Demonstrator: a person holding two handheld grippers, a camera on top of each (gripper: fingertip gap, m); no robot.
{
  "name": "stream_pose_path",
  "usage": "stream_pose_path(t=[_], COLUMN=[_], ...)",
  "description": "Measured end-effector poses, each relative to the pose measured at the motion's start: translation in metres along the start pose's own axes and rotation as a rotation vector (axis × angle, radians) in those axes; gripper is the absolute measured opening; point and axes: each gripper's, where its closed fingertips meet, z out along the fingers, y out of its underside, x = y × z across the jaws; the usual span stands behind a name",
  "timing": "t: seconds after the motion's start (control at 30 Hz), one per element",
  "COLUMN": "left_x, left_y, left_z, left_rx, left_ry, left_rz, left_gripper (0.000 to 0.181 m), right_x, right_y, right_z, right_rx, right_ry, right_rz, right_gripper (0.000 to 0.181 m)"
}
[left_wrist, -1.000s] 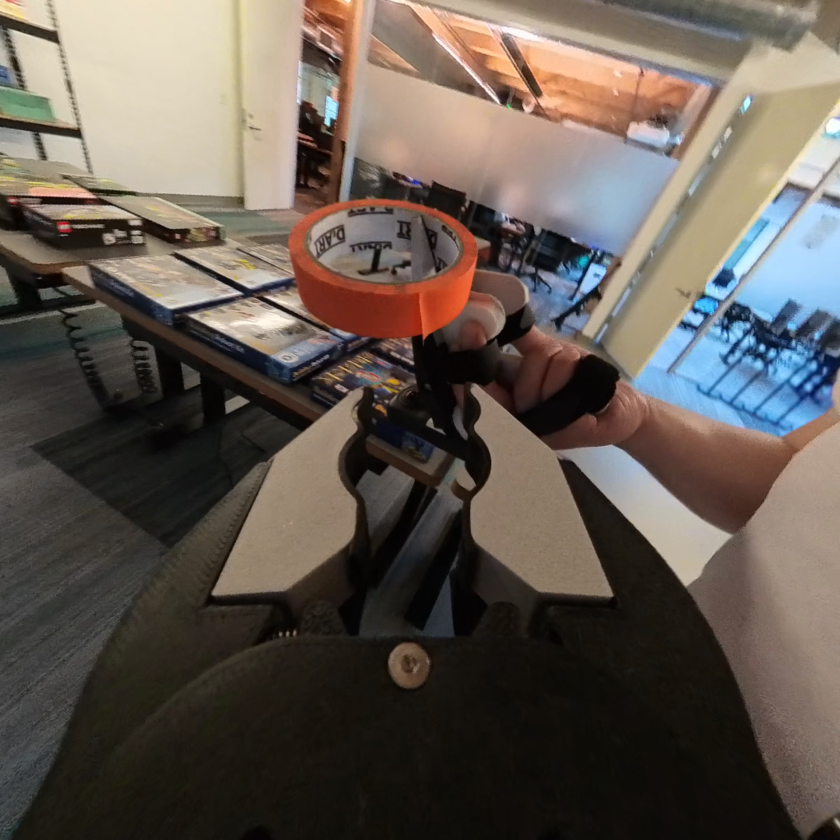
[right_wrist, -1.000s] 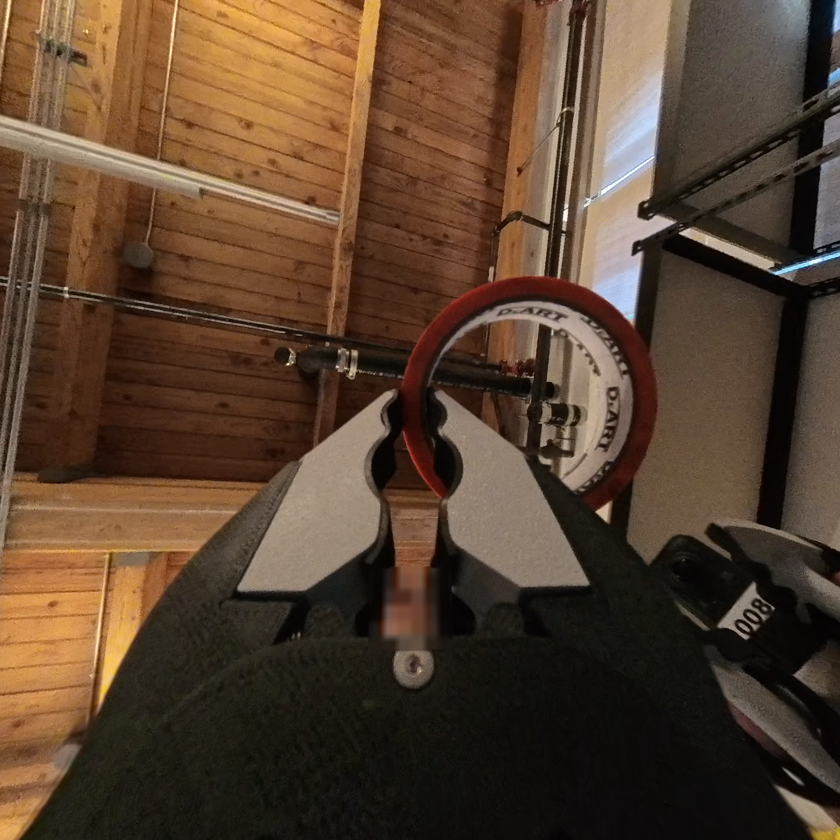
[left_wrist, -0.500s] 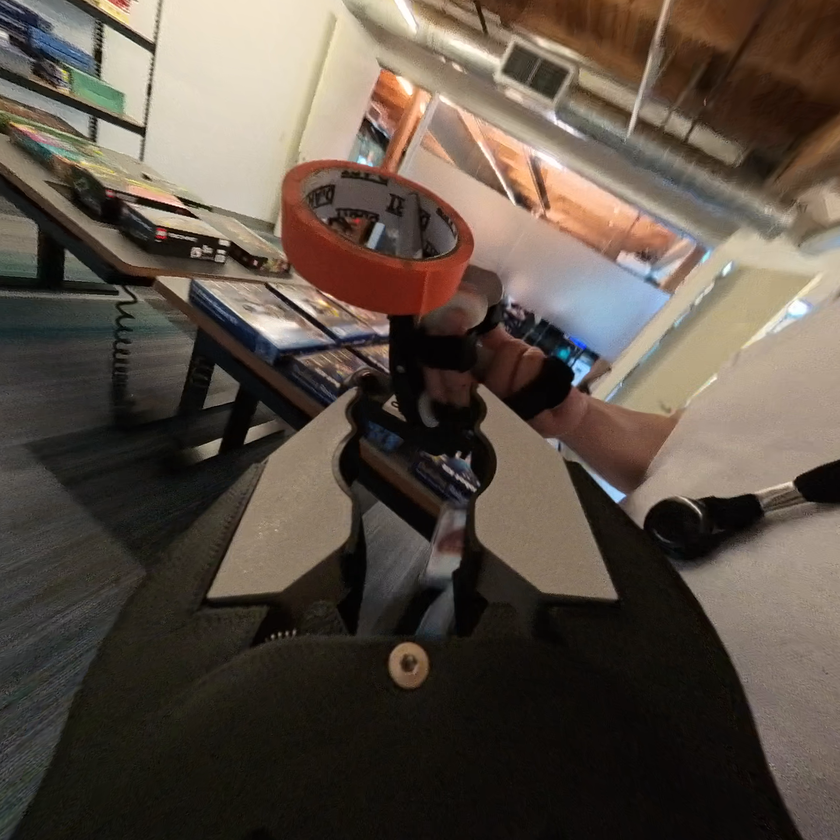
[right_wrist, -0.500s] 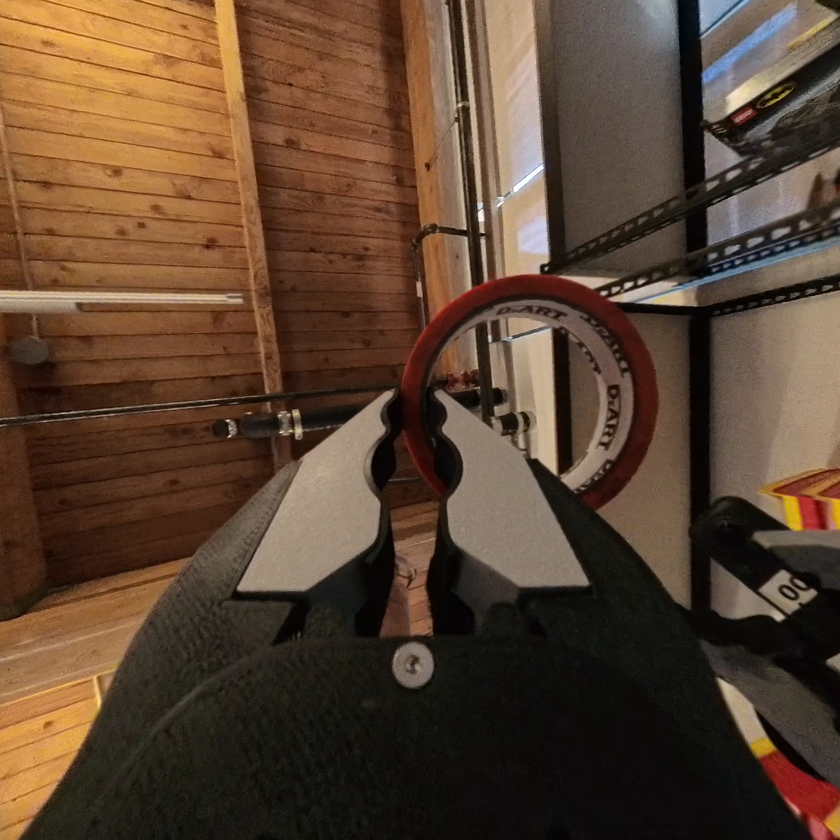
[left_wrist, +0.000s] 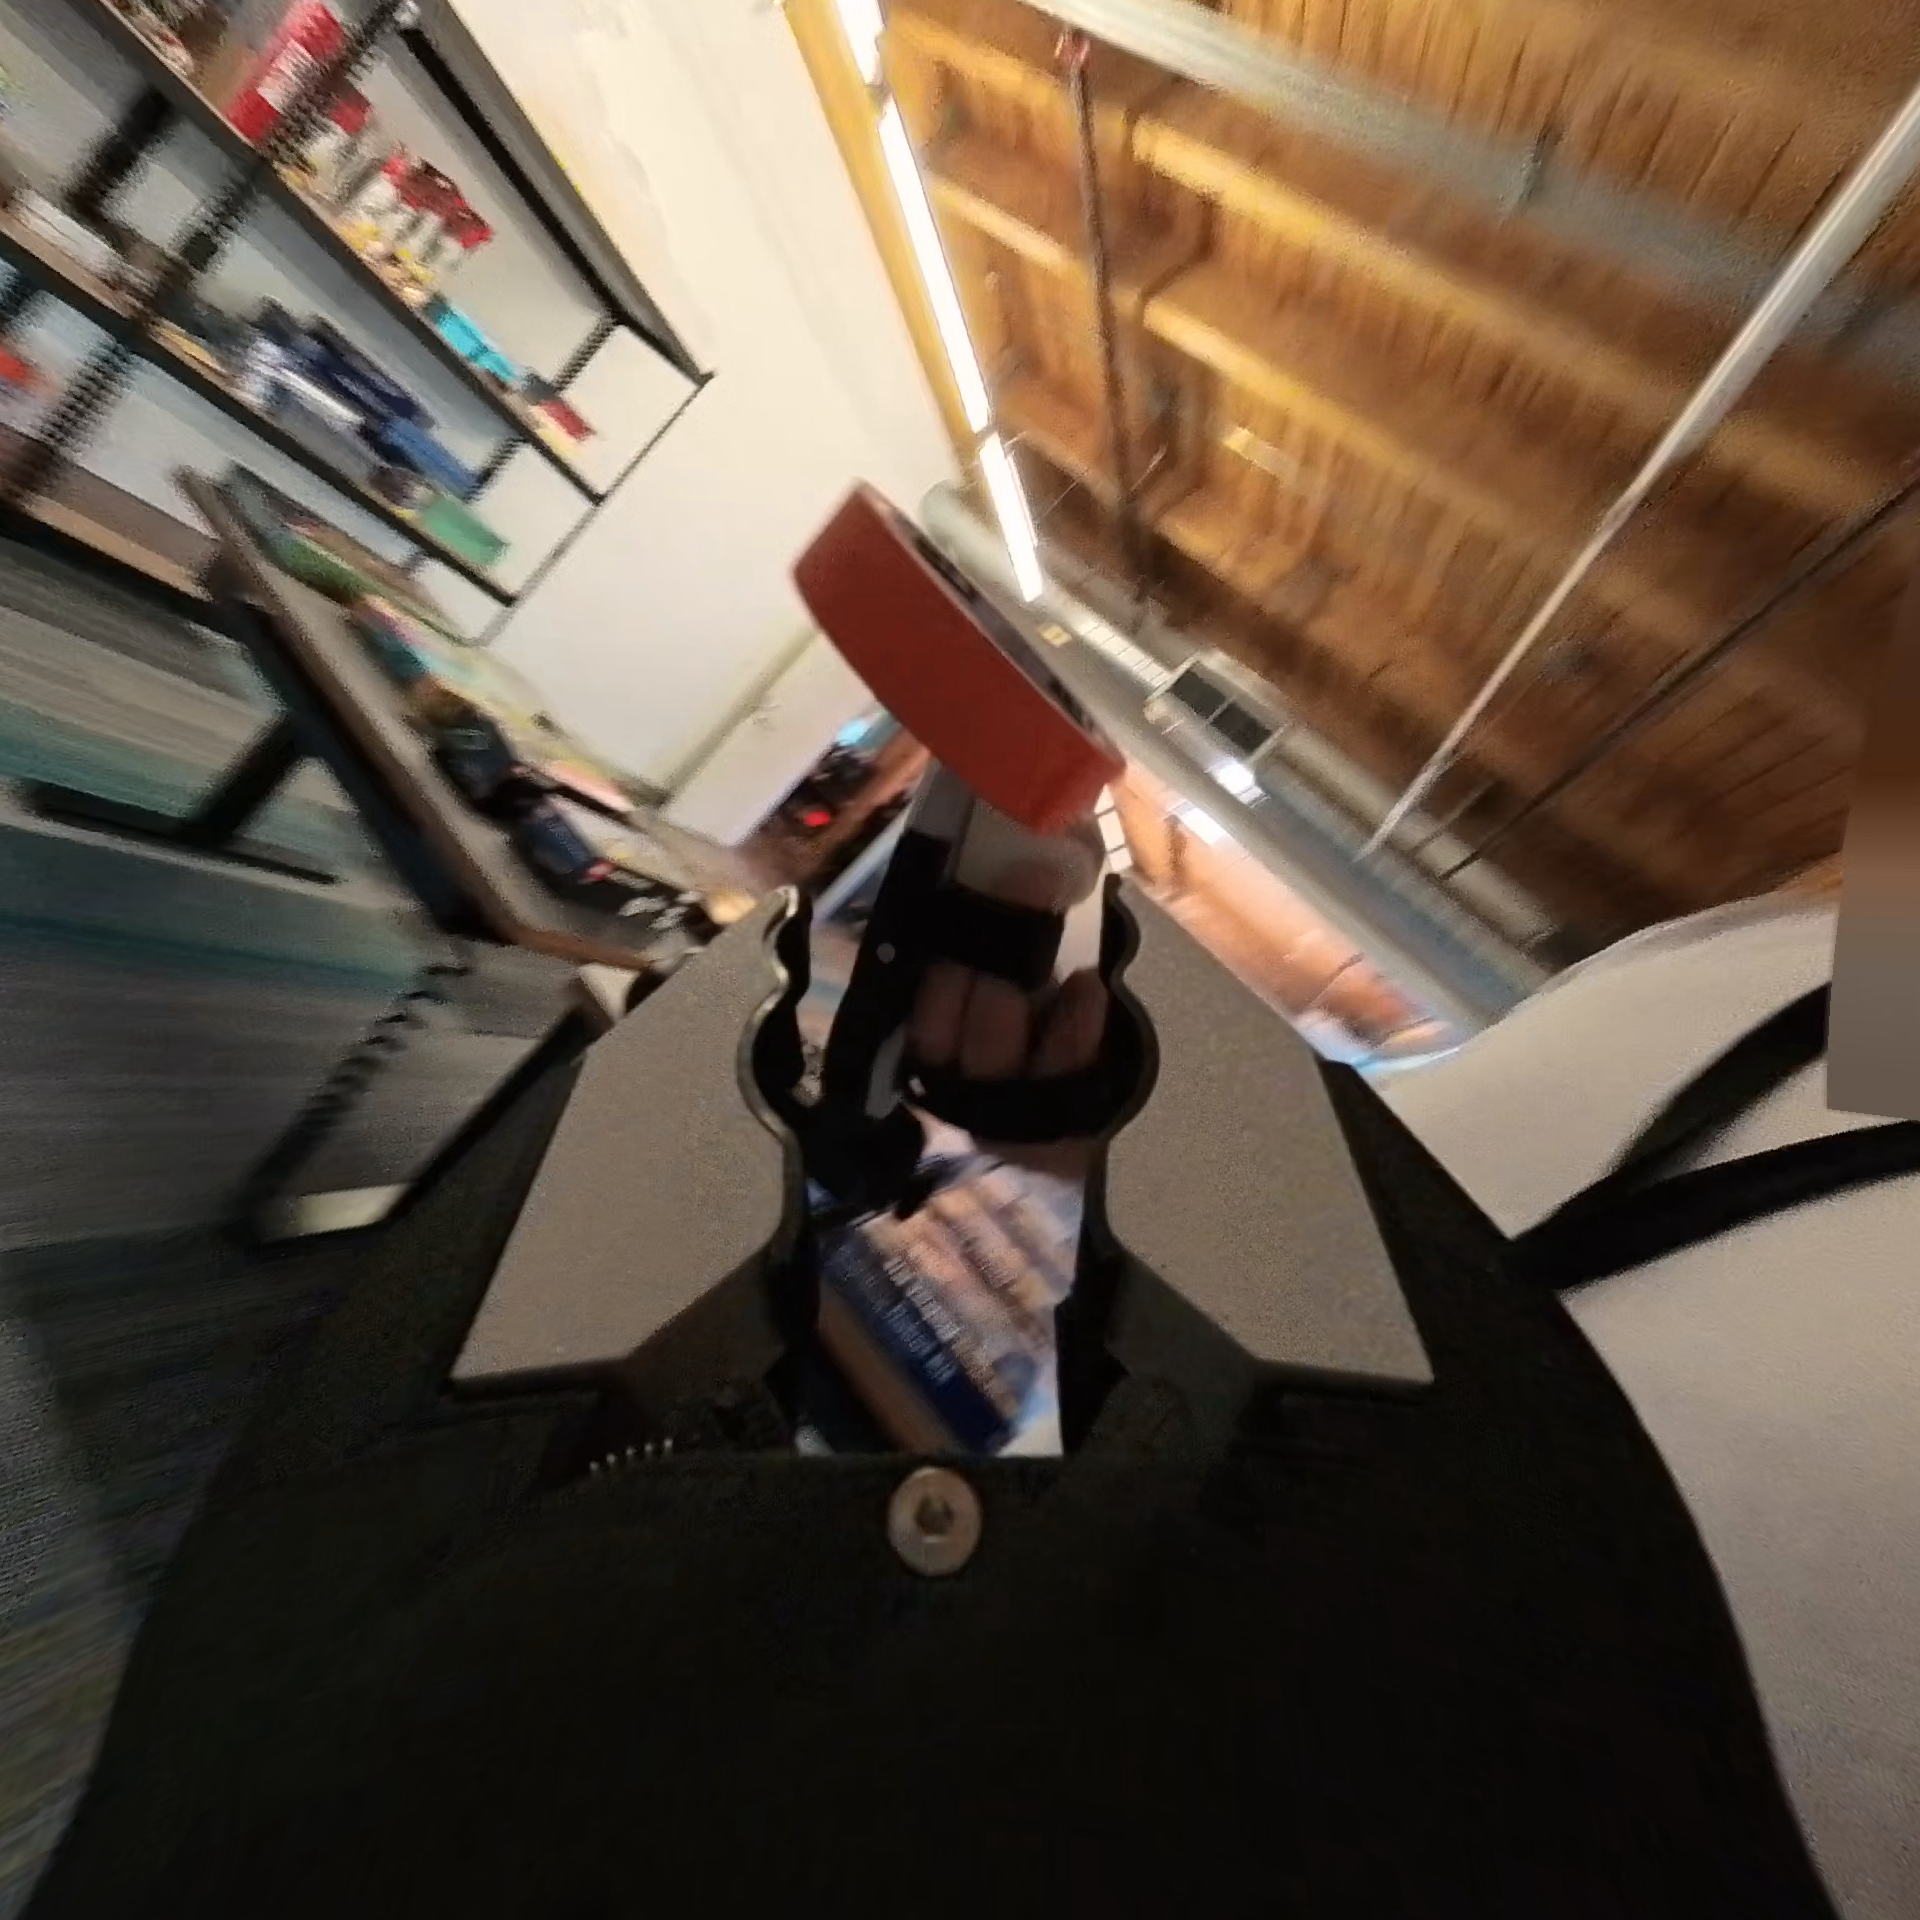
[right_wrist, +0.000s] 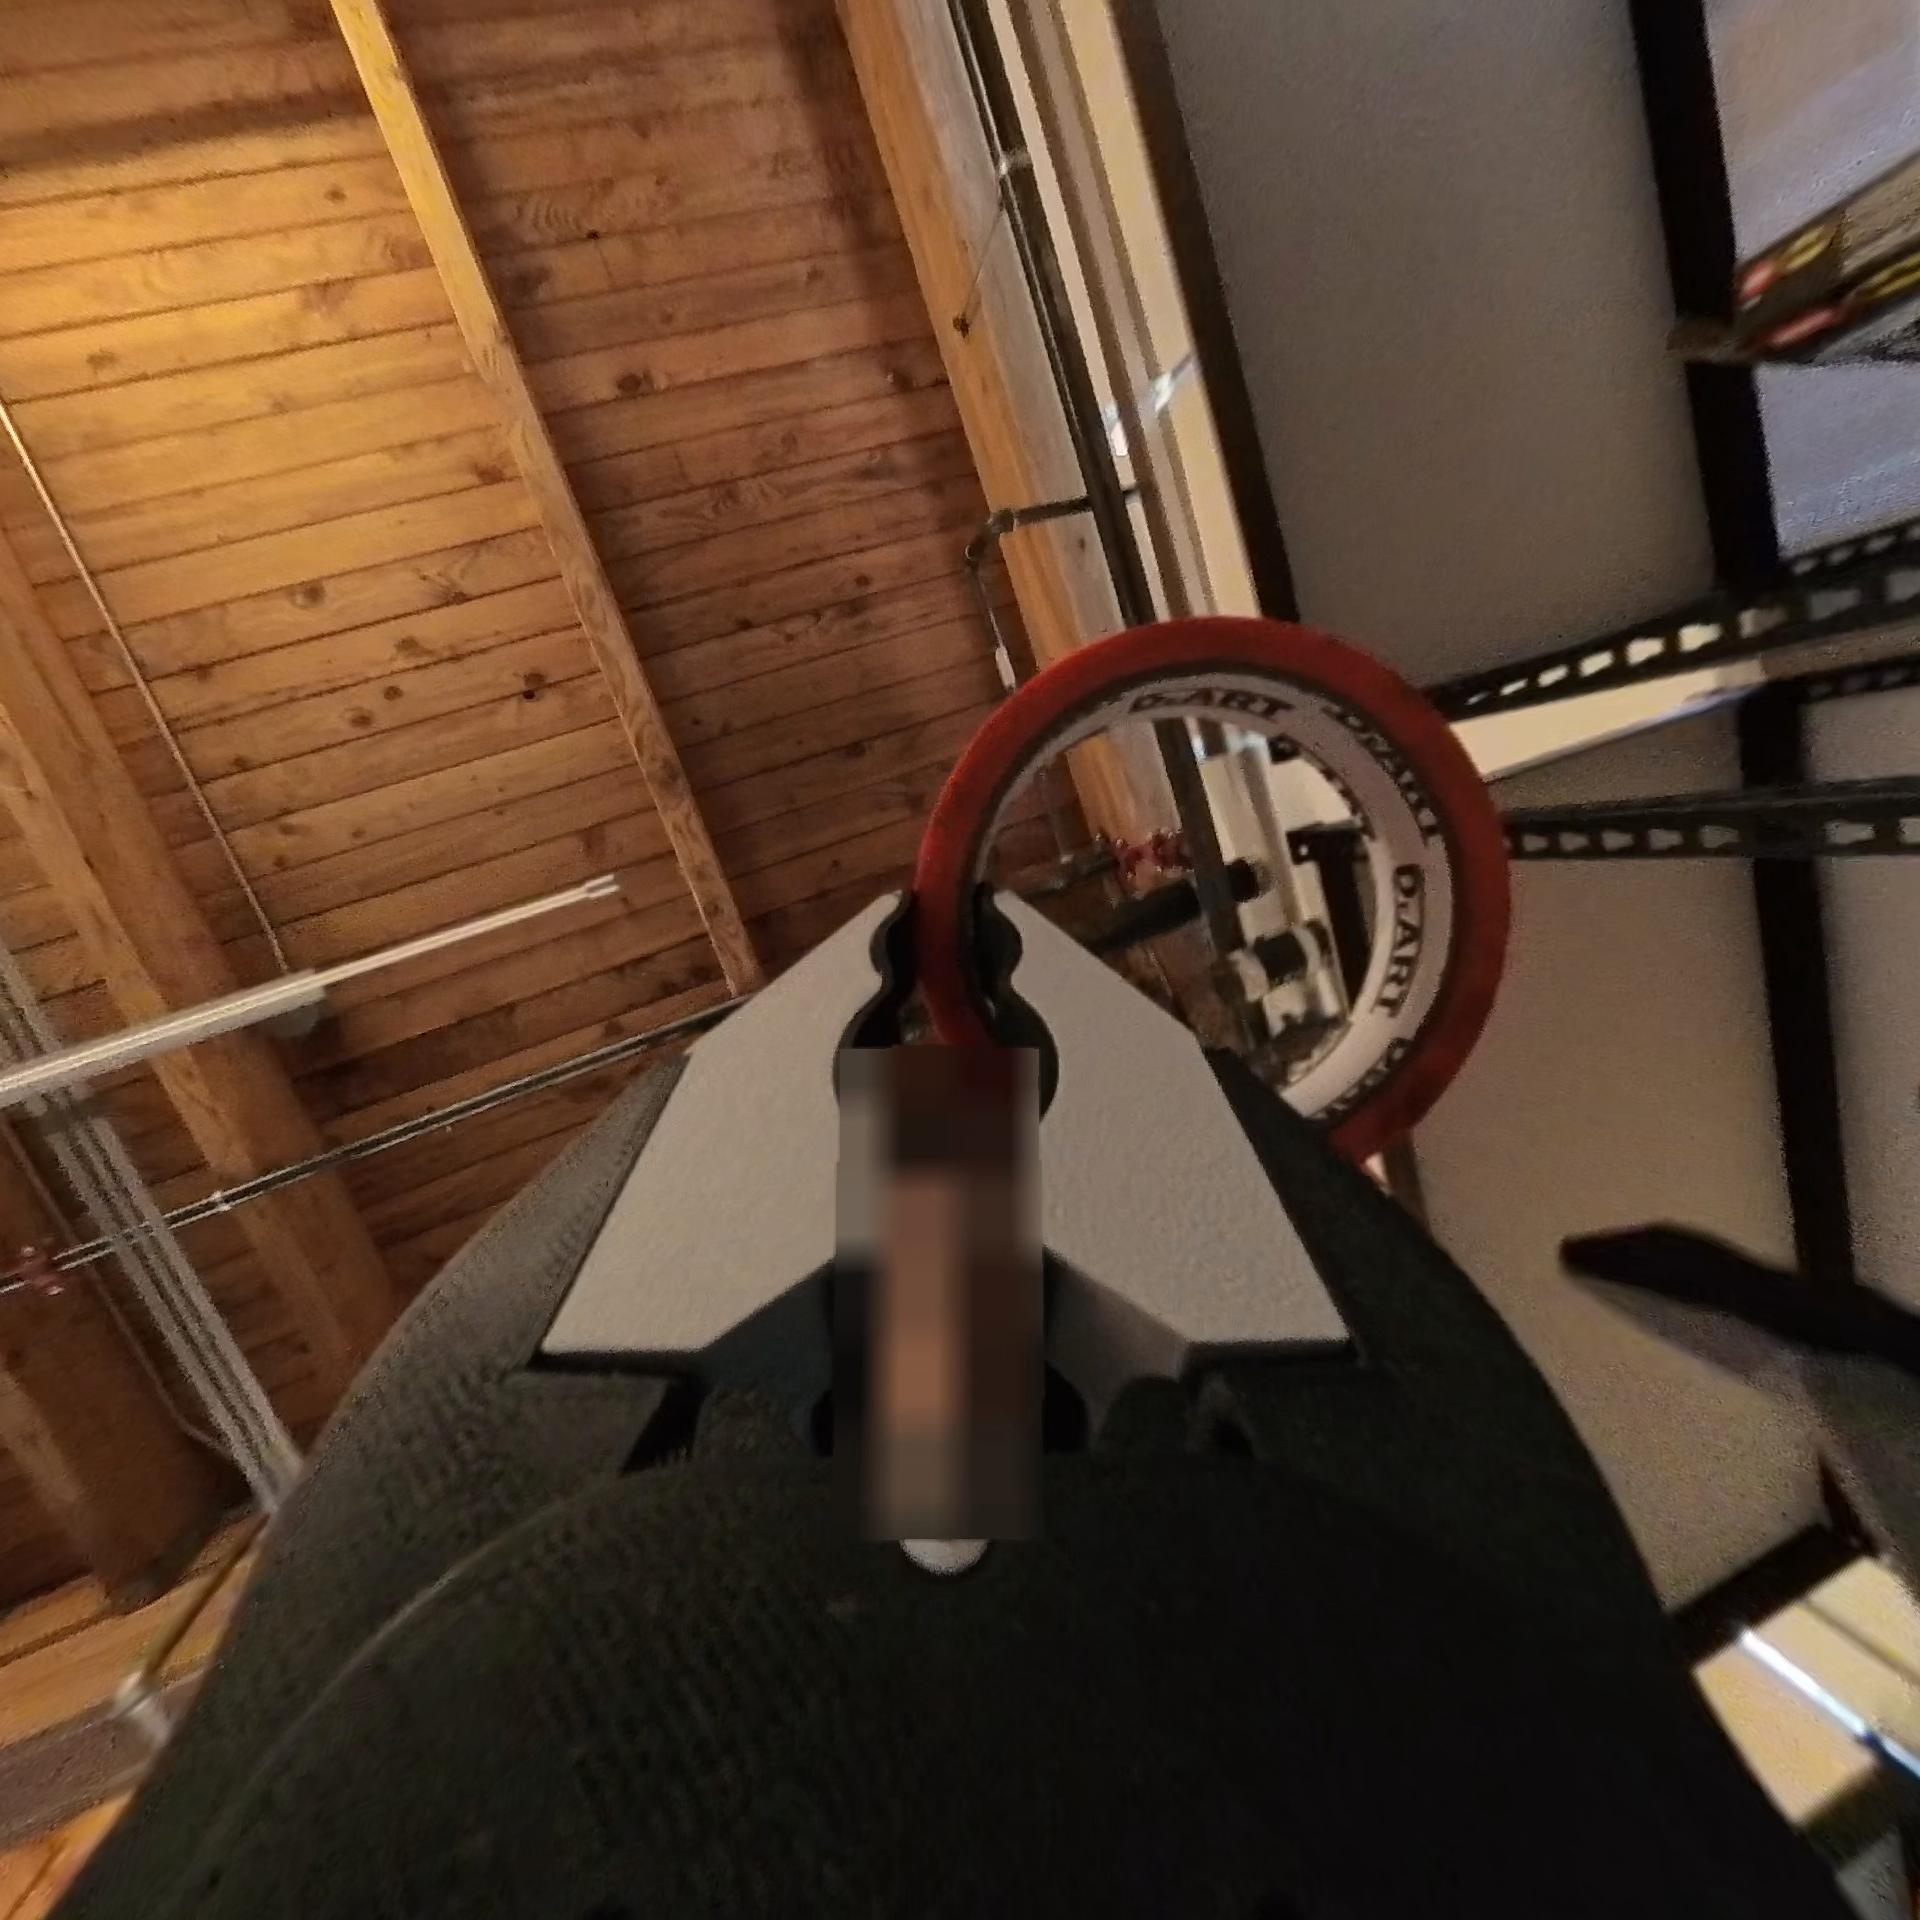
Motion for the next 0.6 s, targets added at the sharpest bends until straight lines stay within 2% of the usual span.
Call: stream_pose_path(t=[0.1,0.23,0.37,0.47,0.5,0.53,0.6], left_x=[-0.05,-0.092,-0.142,-0.182,-0.193,-0.202,-0.218], left_y=[-0.051,-0.103,-0.133,-0.156,-0.163,-0.166,-0.179], left_z=[0.021,0.064,0.116,0.155,0.167,0.178,0.194], left_rx=[0.032,0.077,0.147,0.296,0.34,0.36,0.433], left_ry=[0.08,0.209,0.277,0.278,0.271,0.258,0.239], left_rz=[-0.189,-0.323,-0.342,-0.353,-0.341,-0.312,-0.274], left_gripper=[0.062,0.062,0.054,0.051,0.044,0.029,0.029], right_x=[0.011,0.007,-0.001,-0.007,-0.012,-0.014,-0.013], right_y=[-0.031,-0.11,-0.186,-0.251,-0.268,-0.281,-0.305], right_z=[0.033,0.067,0.088,0.105,0.112,0.12,0.135], right_rx=[-0.167,-0.156,-0.195,-0.148,-0.141,-0.154,-0.181], right_ry=[0.079,0.074,0.137,0.211,0.223,0.243,0.294], right_rz=[0.056,0.166,0.298,0.411,0.45,0.479,0.509], right_gripper=[0.007,0.007,0.007,0.006,0.006,0.006,0.006])
